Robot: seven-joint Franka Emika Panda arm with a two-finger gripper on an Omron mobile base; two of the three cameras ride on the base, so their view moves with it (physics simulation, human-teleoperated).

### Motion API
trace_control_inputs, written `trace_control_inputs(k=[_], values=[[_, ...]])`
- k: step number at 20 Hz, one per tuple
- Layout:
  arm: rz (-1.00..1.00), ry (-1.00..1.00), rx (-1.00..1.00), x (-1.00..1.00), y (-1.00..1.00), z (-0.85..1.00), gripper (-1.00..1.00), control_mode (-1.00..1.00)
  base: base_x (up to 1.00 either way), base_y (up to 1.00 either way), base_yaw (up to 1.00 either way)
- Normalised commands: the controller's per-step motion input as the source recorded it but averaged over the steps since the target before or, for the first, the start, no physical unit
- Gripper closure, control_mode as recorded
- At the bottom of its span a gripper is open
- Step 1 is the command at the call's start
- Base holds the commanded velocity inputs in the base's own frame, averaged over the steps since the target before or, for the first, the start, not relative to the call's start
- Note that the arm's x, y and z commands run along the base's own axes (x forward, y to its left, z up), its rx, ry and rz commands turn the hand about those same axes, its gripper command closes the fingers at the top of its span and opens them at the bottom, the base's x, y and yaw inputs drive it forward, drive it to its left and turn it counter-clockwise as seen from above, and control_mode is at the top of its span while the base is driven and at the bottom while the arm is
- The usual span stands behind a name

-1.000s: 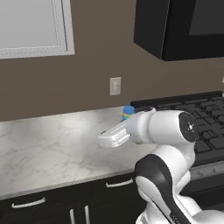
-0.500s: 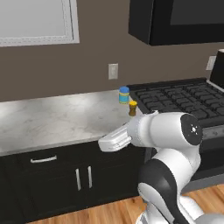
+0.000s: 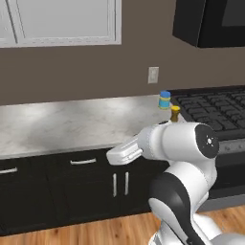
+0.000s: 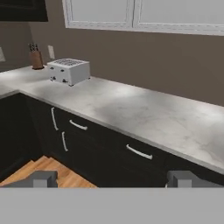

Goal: Collect the turmeric, mayonnaise, and shaker from the cabinet and place them next to the stove.

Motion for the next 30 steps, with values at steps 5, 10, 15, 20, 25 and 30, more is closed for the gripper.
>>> trace_control_inputs(k=[5,10,15,20,25,30], values=[[0.0,0.0,0.0,0.0,0.0,0.0,-1.0,1.0,-0.17,0.98,0.29],[0.0,0.0,0.0,0.0,0.0,0.0,-1.0,1.0,-0.03,1.0,0.35],[0.0,0.0,0.0,0.0,0.0,0.0,-1.0,1.0,0.0,1.0,0.39],[0.0,0.0,0.0,0.0,0.0,0.0,-1.0,1.0,0.0,0.96,0.45],[0.0,0.0,0.0,0.0,0.0,0.0,-1.0,1.0,0.13,0.79,0.46],[0.0,0.0,0.0,0.0,0.0,0.0,-1.0,1.0,0.43,0.26,0.39]])
